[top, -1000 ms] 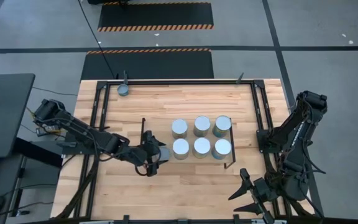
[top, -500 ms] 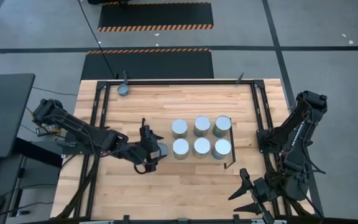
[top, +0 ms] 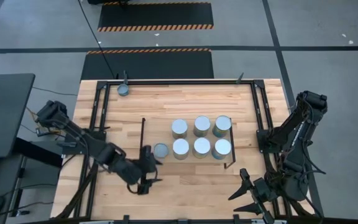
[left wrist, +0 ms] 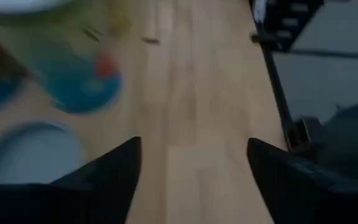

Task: Pick and place cans onto a shelf
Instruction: Put the canned mushrooms on the shelf

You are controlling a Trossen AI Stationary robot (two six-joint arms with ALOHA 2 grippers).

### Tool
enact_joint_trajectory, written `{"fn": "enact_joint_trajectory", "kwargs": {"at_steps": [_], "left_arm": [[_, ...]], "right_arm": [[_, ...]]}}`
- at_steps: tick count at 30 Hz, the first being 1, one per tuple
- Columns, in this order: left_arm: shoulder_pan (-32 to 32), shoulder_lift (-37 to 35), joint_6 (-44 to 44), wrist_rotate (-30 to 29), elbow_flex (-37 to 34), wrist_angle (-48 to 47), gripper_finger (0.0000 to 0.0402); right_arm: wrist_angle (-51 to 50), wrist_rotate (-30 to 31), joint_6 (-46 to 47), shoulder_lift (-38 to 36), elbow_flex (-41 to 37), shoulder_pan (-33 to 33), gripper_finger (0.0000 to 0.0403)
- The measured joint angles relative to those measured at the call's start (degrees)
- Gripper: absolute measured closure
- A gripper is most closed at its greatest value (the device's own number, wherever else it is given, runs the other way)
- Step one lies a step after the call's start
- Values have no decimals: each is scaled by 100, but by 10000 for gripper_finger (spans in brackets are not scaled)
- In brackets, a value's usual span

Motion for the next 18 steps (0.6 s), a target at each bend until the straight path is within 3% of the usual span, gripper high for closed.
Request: {"fn": "enact_joint_trajectory", "kwargs": {"at_steps": [10,18], "left_arm": [[253,544,-204,-386,-7,-84,259],[629,544,-37,-488,-7,-563,308]], "right_arm": [[-70,-4,63,0,0,-37,223],[-76,-42,177,0,0,-37,223]]}}
